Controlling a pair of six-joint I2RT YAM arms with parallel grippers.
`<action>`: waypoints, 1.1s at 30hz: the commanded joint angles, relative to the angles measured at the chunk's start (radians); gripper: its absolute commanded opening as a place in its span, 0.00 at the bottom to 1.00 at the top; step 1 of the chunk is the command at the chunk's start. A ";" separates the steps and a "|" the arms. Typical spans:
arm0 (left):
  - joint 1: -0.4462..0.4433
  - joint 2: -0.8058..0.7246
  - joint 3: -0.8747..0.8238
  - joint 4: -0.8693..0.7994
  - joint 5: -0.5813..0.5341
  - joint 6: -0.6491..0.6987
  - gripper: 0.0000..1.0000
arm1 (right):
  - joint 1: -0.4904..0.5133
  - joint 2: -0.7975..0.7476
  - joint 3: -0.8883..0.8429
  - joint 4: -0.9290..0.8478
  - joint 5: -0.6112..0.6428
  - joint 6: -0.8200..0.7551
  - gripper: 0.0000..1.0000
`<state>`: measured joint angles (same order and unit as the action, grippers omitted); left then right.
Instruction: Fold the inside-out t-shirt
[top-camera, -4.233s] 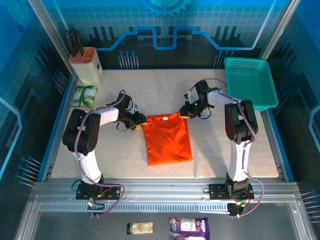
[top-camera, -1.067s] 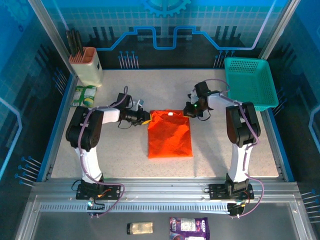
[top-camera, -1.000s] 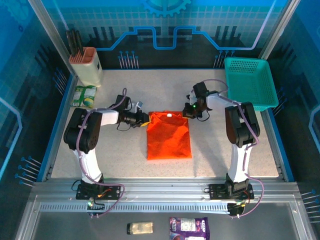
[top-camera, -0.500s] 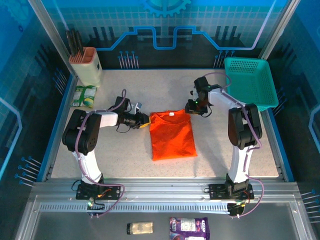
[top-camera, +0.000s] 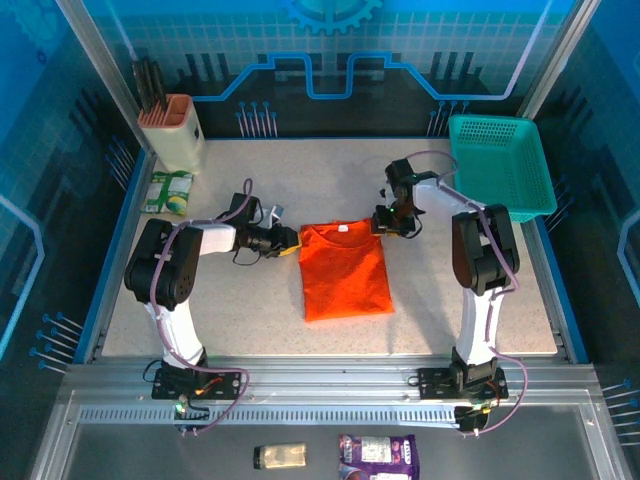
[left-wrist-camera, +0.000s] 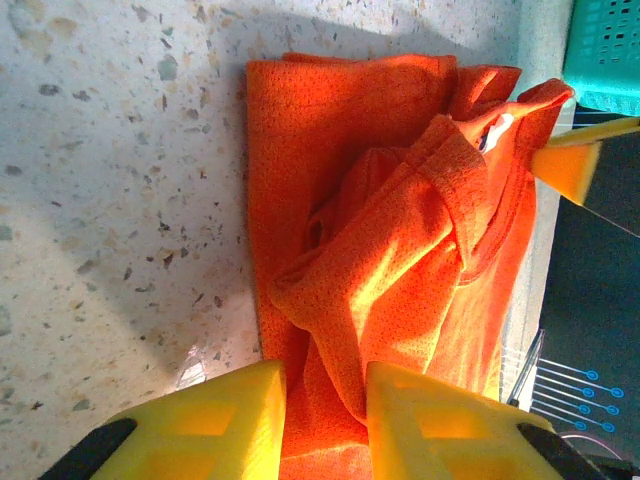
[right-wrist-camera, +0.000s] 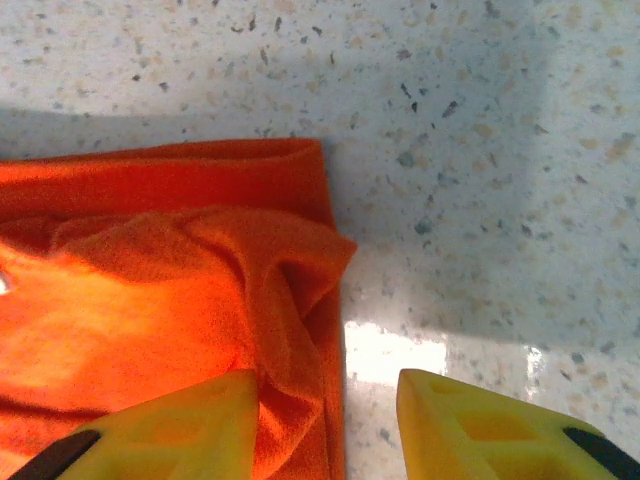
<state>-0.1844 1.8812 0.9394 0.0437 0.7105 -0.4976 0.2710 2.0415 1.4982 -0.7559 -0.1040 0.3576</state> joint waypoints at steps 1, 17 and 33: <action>0.002 -0.009 0.009 -0.002 0.011 0.009 0.28 | 0.023 0.064 0.056 -0.048 0.015 -0.005 0.42; 0.002 0.002 0.024 -0.037 0.006 0.026 0.27 | 0.122 0.181 0.147 -0.183 0.138 0.042 0.37; 0.002 -0.079 0.019 -0.127 -0.193 -0.004 0.31 | 0.078 0.127 0.082 -0.124 0.072 0.044 0.00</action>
<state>-0.1844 1.8641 0.9398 -0.0196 0.6235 -0.4946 0.3717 2.1532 1.6310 -0.8524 -0.0250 0.4164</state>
